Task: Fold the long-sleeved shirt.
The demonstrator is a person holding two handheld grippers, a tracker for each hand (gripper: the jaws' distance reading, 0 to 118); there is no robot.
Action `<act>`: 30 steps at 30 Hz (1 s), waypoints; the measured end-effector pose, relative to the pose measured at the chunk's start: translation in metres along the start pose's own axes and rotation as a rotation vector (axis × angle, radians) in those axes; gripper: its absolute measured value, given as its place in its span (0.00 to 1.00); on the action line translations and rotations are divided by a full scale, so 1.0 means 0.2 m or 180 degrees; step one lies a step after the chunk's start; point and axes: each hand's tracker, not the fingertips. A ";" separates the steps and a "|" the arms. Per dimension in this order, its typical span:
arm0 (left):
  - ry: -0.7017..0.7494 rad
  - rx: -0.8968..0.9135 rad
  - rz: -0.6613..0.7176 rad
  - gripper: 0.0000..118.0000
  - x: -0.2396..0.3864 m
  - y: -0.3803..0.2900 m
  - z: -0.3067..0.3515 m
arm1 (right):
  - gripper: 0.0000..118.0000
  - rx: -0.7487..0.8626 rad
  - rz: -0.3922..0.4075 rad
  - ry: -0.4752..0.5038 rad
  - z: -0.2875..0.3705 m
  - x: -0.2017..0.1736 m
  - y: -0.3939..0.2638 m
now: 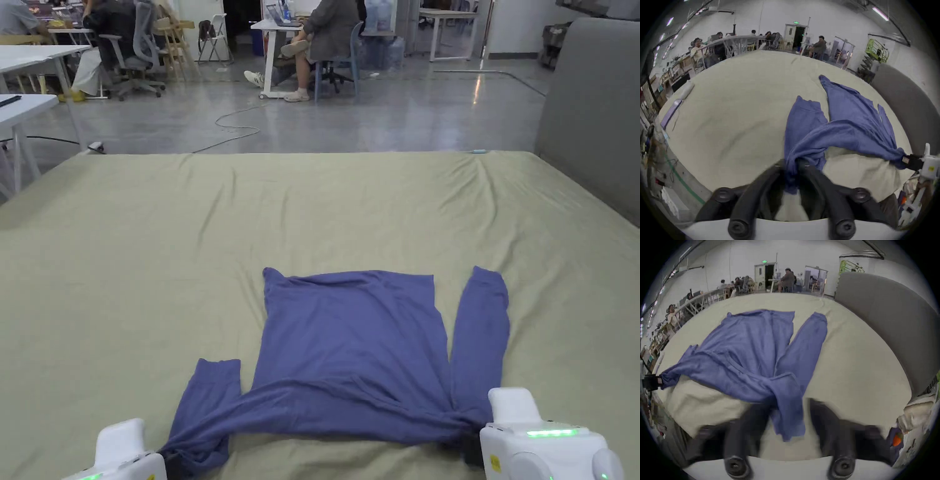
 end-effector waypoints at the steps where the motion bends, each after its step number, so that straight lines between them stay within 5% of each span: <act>1: 0.0055 0.0009 -0.0010 0.76 0.01 0.02 0.02 | 0.95 0.0082 -0.0031 0.0041 0.03 0.01 0.02; 2: 0.0166 0.0001 -0.0041 0.97 0.01 0.04 0.04 | 0.97 0.0124 -0.0017 0.0046 0.06 0.02 0.03; 7: 0.0052 0.0172 -0.0187 1.00 0.08 0.13 0.14 | 0.95 0.0142 -0.0059 0.0015 0.14 0.03 0.11; 8: -0.0008 0.0111 -0.0216 1.00 0.12 0.15 0.16 | 0.87 0.0140 -0.0104 0.0084 0.15 0.03 0.12; 9: -0.0062 0.0098 -0.0227 0.89 0.16 0.16 0.17 | 0.48 0.0142 -0.0156 0.0155 0.15 0.02 0.12; 10: -0.0220 0.0099 -0.0311 0.59 0.20 0.17 0.17 | 0.00 0.0082 -0.0188 0.0150 0.13 0.01 0.12; 11: -0.0273 0.0103 -0.0409 0.14 0.25 0.19 0.16 | 0.00 0.0089 -0.0198 0.0070 0.10 -0.02 0.10; 12: -0.0246 0.0098 -0.0508 0.00 0.31 0.19 0.13 | 0.00 0.0071 -0.0200 0.0103 0.09 -0.02 0.09; 17: -0.0425 -0.0038 -0.0700 0.00 0.55 0.26 -0.12 | 0.00 0.0032 -0.0184 0.0252 0.06 -0.03 0.07; 21: -0.0362 -0.0344 -0.0702 0.84 0.66 0.27 -0.43 | 0.00 -0.0016 -0.0147 0.0280 0.07 -0.01 0.09; 27: -0.0010 -0.0478 -0.0824 0.82 0.72 0.20 -0.67 | 0.00 -0.0051 -0.0066 0.0282 0.07 0.00 0.15; 28: -0.0004 -0.0464 -0.0887 0.77 0.74 0.21 -0.66 | 0.00 -0.0049 -0.0045 0.0296 0.06 0.00 0.16; 29: -0.0014 -0.0498 -0.0844 0.58 0.73 0.22 -0.64 | 0.00 -0.0043 -0.0015 0.0302 0.06 -0.01 0.18; 30: -0.0038 -0.0508 -0.0810 0.08 0.73 0.23 -0.61 | 0.00 -0.0039 0.0021 0.0299 0.04 -0.01 0.20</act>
